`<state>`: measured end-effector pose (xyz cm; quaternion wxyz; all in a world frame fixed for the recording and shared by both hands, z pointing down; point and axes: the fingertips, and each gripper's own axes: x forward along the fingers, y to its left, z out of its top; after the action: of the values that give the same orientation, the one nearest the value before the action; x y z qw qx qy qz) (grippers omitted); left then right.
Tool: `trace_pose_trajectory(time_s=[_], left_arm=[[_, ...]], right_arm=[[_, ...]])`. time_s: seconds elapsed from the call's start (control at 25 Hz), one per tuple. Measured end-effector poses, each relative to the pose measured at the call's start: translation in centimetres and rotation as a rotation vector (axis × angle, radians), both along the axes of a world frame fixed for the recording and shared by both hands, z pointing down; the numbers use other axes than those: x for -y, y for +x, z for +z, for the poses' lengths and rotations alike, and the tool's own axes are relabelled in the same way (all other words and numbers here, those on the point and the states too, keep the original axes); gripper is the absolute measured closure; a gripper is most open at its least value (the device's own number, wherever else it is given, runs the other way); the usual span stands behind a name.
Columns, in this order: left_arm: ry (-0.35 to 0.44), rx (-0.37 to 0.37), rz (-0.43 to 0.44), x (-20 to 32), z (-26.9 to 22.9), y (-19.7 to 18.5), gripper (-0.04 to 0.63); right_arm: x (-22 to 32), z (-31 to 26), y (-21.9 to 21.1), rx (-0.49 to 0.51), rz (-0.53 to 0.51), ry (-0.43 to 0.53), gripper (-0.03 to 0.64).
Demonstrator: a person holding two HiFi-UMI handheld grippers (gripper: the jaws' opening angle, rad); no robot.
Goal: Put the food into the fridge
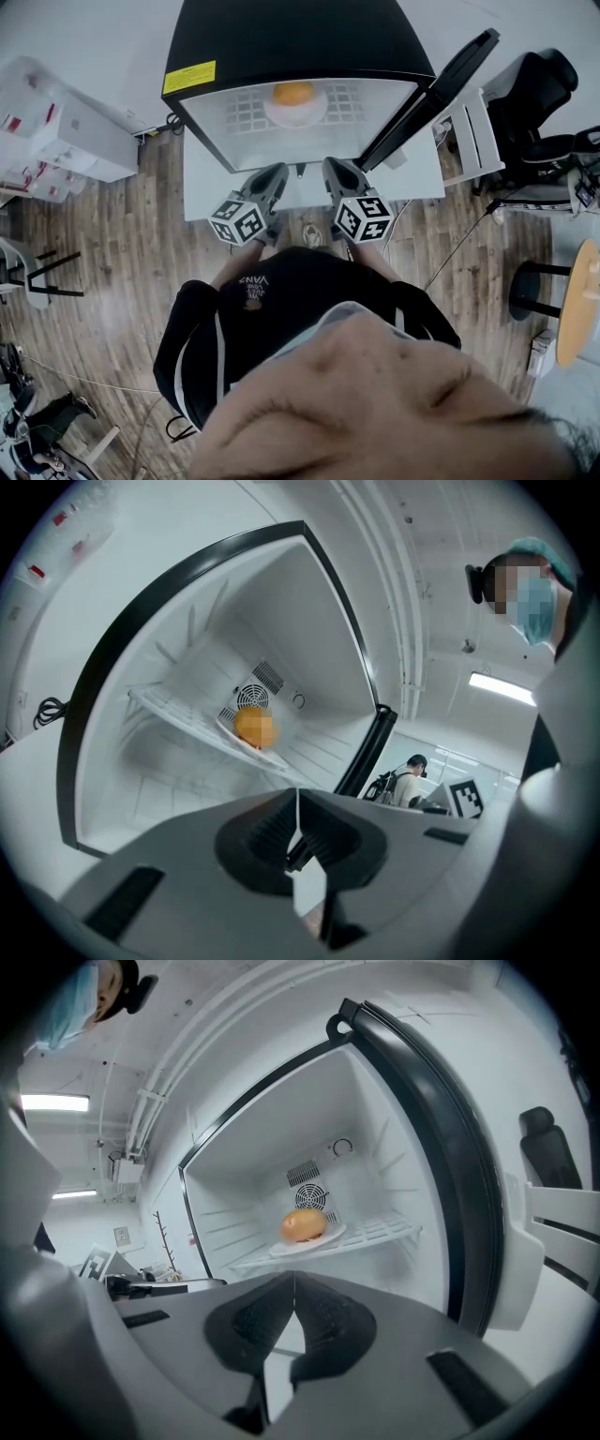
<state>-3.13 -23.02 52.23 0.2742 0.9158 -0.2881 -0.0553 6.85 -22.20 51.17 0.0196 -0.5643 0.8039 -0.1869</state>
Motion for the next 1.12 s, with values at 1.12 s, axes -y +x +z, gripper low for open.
trace_pose_trajectory(time_s=[1.12], left_arm=[[0.035,0.007,0.012,-2.5,0.0,-1.7,0.574]], right_arm=[[-3.1,-0.3,-1.0,-0.054,0.039,0.007,0.604]])
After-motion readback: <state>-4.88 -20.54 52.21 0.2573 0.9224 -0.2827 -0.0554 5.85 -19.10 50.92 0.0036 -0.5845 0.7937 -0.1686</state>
